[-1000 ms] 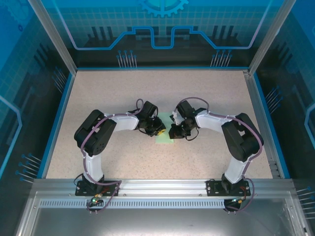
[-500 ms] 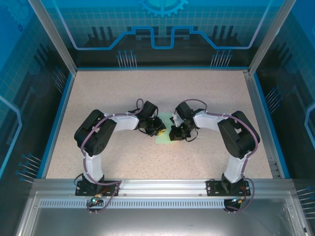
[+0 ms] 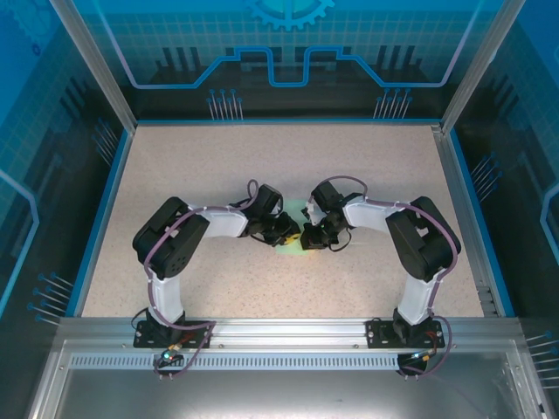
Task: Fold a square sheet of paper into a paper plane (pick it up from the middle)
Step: Fold the triangle a second time at the center of the table.
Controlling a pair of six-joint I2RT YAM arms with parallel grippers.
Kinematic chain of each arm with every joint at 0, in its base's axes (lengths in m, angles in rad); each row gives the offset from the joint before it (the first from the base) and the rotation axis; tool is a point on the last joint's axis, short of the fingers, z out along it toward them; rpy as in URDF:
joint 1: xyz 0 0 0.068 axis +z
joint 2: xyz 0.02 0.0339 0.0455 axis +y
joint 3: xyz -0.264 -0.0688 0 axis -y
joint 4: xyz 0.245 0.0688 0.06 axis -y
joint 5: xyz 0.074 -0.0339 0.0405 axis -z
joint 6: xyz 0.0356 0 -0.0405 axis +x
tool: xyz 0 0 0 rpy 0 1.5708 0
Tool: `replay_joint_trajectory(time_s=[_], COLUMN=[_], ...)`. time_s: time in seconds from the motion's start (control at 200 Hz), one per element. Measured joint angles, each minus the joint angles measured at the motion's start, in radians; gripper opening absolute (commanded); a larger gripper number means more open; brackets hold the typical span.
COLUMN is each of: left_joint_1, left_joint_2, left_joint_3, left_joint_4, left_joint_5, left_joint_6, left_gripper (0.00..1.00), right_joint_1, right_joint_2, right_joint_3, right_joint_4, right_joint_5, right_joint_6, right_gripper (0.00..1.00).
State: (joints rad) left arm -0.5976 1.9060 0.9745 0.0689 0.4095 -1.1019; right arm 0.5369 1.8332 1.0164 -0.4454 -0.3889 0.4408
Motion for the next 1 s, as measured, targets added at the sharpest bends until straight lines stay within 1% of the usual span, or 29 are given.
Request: replay_joint_trajectory(time_s=[0.25,0.455,0.595,0.805,1.0], left_joint_1=[-0.003,0.007,0.017,0.058,0.097], left_joint_2=[-0.004,-0.003,-0.002,-0.003,-0.003], left_joint_3=[-0.017,-0.027,-0.029,-0.034,-0.032], left_joint_4=[0.019,0.041,0.043,0.042,0.032], left_joint_5=[-0.006,-0.005,0.007,0.007,0.007], left_joint_6=[0.001,0.006,0.034,0.082,0.126], left_gripper=[0.17,0.17,0.17,0.17,0.17], right_joint_1=[0.003,0.022,0.027,0.04,0.041], right_joint_2=[0.002,0.016,0.028,0.04,0.042], right_joint_3=[0.001,0.031,0.051,0.074,0.078], right_joint_4=[-0.004,-0.044,-0.073,-0.112,-0.119], right_joint_5=[0.012,0.053,0.069,0.1,0.104], right_joint_6=[0.002,-0.005,-0.005,-0.005,-0.005], right_gripper=[0.07,0.07,0.07,0.07,0.07])
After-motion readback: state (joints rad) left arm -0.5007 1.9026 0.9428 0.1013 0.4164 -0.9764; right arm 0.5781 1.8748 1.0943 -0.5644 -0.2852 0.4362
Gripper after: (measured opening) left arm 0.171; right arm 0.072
